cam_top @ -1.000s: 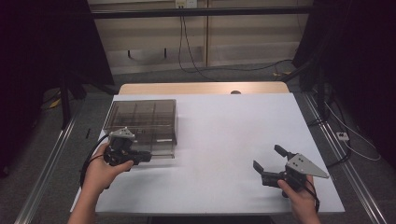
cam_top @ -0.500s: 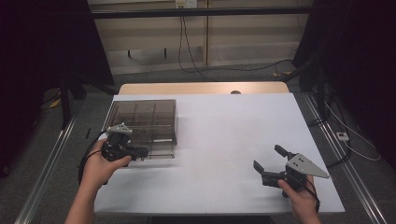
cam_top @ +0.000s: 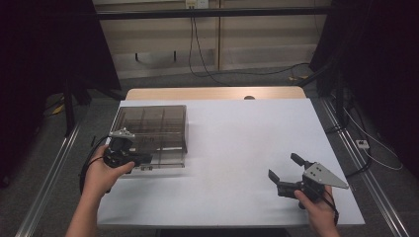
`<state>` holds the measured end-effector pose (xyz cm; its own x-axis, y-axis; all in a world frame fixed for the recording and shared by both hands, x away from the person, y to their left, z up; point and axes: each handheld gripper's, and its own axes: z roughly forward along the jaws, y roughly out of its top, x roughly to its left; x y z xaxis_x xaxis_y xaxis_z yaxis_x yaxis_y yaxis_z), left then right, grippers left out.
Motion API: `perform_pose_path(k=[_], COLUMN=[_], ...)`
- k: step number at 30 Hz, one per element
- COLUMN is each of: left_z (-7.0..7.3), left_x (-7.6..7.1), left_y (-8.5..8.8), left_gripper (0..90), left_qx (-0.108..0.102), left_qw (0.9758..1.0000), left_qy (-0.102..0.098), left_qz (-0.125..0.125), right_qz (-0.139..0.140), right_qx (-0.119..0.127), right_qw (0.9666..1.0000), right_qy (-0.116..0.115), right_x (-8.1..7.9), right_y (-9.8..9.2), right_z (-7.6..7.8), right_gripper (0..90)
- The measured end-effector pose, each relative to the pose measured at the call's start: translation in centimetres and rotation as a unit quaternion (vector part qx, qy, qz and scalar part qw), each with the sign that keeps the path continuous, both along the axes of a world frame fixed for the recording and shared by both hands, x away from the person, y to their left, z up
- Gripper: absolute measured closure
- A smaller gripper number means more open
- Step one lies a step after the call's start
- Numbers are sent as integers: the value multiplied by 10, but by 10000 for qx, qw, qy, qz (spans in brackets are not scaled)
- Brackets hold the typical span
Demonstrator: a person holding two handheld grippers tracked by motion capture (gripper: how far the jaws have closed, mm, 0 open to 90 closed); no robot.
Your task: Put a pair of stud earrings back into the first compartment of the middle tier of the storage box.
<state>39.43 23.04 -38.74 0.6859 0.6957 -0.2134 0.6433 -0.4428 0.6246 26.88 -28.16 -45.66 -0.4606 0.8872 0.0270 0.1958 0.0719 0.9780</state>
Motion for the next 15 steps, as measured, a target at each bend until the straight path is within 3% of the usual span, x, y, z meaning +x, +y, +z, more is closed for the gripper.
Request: perform_pose_path(k=[15], left_z=[-4], left_x=[6], left_y=[14], left_gripper=[813], left_qx=[75], left_qw=[9997], left_qy=[-58], left_qz=[238], right_qz=[16], right_qx=[14], right_qw=[10000], right_qy=[1], right_x=[0], right_y=[1], right_z=[0], right_gripper=[29])
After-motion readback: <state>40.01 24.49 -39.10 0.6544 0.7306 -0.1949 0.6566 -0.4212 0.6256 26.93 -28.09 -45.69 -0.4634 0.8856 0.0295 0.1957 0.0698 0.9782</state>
